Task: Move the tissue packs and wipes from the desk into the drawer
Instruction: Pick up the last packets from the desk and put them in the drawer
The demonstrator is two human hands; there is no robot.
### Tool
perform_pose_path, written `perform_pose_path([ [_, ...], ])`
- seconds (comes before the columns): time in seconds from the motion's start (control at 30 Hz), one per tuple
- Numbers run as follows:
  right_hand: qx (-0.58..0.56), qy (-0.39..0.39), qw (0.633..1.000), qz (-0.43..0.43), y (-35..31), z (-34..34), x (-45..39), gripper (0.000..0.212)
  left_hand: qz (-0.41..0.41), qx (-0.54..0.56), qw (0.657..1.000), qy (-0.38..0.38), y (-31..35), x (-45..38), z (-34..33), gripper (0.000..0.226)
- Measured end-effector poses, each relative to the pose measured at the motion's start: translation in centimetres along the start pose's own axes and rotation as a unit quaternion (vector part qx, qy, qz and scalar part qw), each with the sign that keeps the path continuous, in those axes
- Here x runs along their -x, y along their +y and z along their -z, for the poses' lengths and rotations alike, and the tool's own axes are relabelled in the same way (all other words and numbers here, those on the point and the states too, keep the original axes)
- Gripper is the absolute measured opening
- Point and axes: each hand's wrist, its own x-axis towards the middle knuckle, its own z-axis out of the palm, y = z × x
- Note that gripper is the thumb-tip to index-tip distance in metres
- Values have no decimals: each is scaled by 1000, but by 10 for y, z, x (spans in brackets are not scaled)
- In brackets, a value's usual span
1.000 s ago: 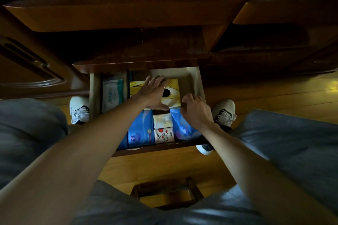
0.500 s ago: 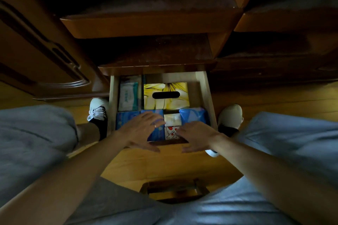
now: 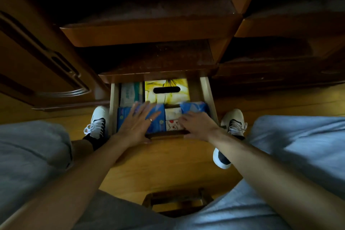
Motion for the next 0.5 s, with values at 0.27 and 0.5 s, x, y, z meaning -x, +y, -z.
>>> perform_pose_path([
  [0.27,-189,230,907,-298,39,47,-52,10,219,59,949,218,-31,-38,34,79],
  [0.5,-273,250,879,-300,43,45,-49,8,209,138,931,265,-29,-50,33,59],
])
